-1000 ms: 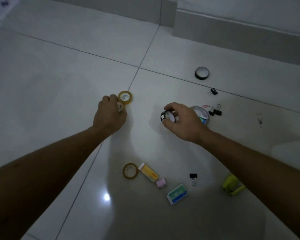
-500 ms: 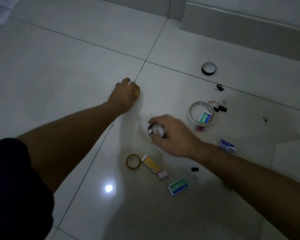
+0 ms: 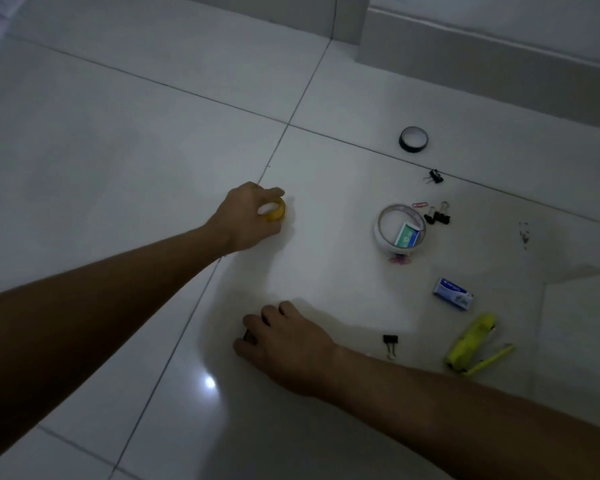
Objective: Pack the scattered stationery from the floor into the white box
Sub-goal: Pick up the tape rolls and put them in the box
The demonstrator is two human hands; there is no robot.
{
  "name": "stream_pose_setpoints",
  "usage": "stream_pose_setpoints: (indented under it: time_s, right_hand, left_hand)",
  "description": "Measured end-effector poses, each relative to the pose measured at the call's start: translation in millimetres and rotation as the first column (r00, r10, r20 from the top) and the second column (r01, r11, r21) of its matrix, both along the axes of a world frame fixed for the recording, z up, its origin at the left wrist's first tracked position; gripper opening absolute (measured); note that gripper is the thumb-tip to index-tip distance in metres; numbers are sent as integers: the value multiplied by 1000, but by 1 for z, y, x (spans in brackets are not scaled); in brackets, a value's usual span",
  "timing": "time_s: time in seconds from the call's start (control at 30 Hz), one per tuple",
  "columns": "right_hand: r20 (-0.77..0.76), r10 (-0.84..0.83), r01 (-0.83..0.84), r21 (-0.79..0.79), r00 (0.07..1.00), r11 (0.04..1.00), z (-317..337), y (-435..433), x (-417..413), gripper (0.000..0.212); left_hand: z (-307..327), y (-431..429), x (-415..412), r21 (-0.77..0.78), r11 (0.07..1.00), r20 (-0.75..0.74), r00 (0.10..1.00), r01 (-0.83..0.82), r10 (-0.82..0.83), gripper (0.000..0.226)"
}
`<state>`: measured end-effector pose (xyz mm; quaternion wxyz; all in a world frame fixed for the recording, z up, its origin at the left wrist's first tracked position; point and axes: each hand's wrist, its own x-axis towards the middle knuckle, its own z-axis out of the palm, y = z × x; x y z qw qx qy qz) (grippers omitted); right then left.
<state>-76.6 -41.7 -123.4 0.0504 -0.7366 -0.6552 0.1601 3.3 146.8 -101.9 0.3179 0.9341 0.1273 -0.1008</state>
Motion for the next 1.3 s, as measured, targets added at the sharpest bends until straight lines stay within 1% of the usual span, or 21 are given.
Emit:
stream_pose_setpoints:
  time_s: [0.13, 0.2, 0.3, 0.33, 0.37, 0.4, 0.43, 0.5, 0.57, 0.6, 0.7, 0.73, 0.8, 0.87, 0.93, 1.0, 1.03, 1.1, 1.17, 1.23, 1.3]
  right_hand:
    - [16, -40, 40, 10, 999, 999, -2, -9, -1, 34]
    - [-31, -56, 56, 6, 998, 998, -1, -17, 1, 34]
    - [-122, -111, 112, -2, 986, 994, 6, -32, 9, 44]
    - [-177, -169, 174, 14, 970, 985, 11, -40, 11, 47]
    - [-262, -248, 267, 40, 933, 963, 17, -51, 13, 50]
    - [-372, -337, 388, 70, 865, 919, 26, -63, 16, 53]
    - [-476, -416, 513, 88, 775, 854, 36, -76, 18, 55]
    - [-607, -535, 722, 95, 588, 686, 57, -106, 21, 56]
    - [-675, -593, 861, 130, 440, 492, 78, -139, 23, 53]
    - [-685, -615, 904, 159, 391, 397, 88, -157, 23, 53]
    - [-670, -684, 954, 266, 287, 139, 113, -216, 22, 50]
    - [-668, -705, 957, 284, 239, 56, 120, -236, 23, 50]
    - [-663, -741, 953, 282, 108, -113, 133, -277, 25, 50]
    - [-613, -790, 938, 252, -34, -236, 142, -316, 27, 50]
    - [-547, -824, 927, 211, -151, -310, 146, -349, 25, 49]
    - [-509, -831, 926, 153, -225, -345, 144, -370, 15, 47]
    - [-485, -841, 932, 124, -241, -339, 141, -375, 8, 44]
    - [-437, -866, 950, 71, -243, -303, 132, -377, -6, 42]
    - [-440, -868, 962, 35, -230, -272, 122, -373, -20, 43]
    - [-461, -864, 973, 3, -204, -231, 114, -370, -32, 39]
    - [-447, -872, 979, -52, -199, -196, 106, -367, -44, 36]
  left_hand:
    - [11, -15, 1, -85, 996, -23, 999, 25, -27, 54]
    - [16, -26, 3, -108, 991, -24, 997, 76, -79, 53]
    - [28, -43, 8, -109, 983, -39, 988, 146, -150, 54]
    - [32, -50, 10, -114, 980, -42, 985, 161, -167, 55]
    - [36, -57, 13, -120, 977, -42, 982, 176, -182, 56]
    - [42, -66, 16, -121, 974, -40, 979, 193, -199, 57]
    - [47, -75, 18, -116, 970, -37, 975, 213, -219, 57]
    - [56, -96, 23, -89, 959, -23, 962, 267, -270, 57]
    - [65, -121, 28, -63, 940, -8, 942, 334, -336, 55]
    - [69, -134, 29, -58, 927, -1, 928, 371, -372, 54]
    - [85, -180, 32, -128, 869, 29, 878, 478, -479, 52]
    - [90, -197, 33, -156, 846, 46, 860, 509, -509, 51]
    - [100, -231, 31, -173, 813, 94, 831, 556, -549, 49]
    - [109, -264, 28, -198, 782, 137, 806, 592, -576, 47]
    - [116, -296, 24, -236, 729, 167, 766, 643, -621, 44]
    - [119, -323, 17, -272, 659, 198, 711, 701, -674, 43]
    - [119, -335, 12, -279, 626, 213, 683, 728, -699, 46]
    - [116, -355, -2, -276, 549, 230, 609, 789, -759, 52]
    - [112, -372, -15, -235, 444, 266, 496, 865, -826, 52]
    - [108, -384, -23, -136, 330, 309, 357, 934, -882, 48]
    - [105, -393, -27, -33, 232, 301, 231, 972, -925, 46]
